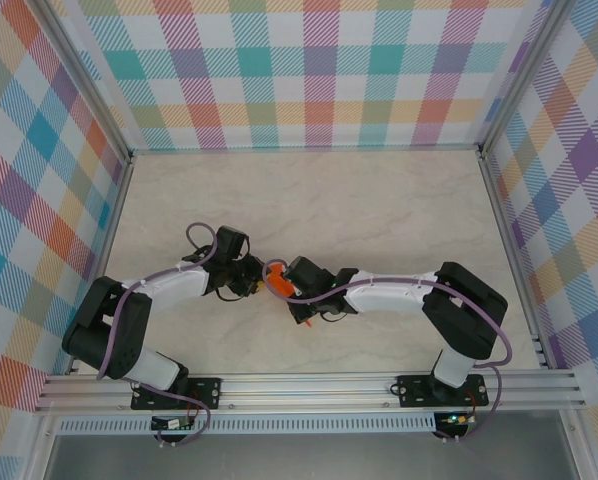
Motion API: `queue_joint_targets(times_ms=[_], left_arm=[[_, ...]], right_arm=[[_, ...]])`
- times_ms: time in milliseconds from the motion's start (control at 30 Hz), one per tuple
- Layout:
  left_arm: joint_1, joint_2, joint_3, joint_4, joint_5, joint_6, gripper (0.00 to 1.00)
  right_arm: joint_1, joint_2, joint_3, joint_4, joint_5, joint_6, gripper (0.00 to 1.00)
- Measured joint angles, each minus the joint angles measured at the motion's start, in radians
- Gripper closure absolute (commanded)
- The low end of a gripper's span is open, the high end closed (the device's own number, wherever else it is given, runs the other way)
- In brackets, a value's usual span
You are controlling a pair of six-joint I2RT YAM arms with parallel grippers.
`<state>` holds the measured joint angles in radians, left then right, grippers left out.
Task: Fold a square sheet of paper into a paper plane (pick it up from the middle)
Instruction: Fold the wing for the fifth time at the center of the table.
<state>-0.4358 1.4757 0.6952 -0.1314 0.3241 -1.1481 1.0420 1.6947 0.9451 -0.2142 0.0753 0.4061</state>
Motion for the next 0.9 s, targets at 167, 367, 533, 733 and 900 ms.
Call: queue_joint_targets(times_ms=[167, 367, 533, 733, 900], left_arm=[[0.001, -0.056, 0.018, -0.112, -0.056, 0.052, 0.44], [0.003, -0.161, 0.028, -0.229, -0.142, 0.094, 0.37], [0.003, -0.211, 0.027, -0.269, -0.174, 0.104, 0.36], [0.003, -0.228, 0.019, -0.283, -0.18, 0.125, 0.37], [0.003, -0.228, 0.004, -0.282, -0.176, 0.132, 0.37]], right_arm=[[-0.024, 0.0, -0.029, 0.045, -0.088, 0.01, 0.94], [-0.089, 0.0, -0.055, 0.091, -0.22, 0.05, 0.95], [-0.142, 0.0, -0.097, 0.176, -0.33, 0.094, 0.95], [-0.179, 0.001, -0.132, 0.231, -0.412, 0.137, 0.95], [-0.189, 0.021, -0.133, 0.259, -0.454, 0.159, 0.94]])
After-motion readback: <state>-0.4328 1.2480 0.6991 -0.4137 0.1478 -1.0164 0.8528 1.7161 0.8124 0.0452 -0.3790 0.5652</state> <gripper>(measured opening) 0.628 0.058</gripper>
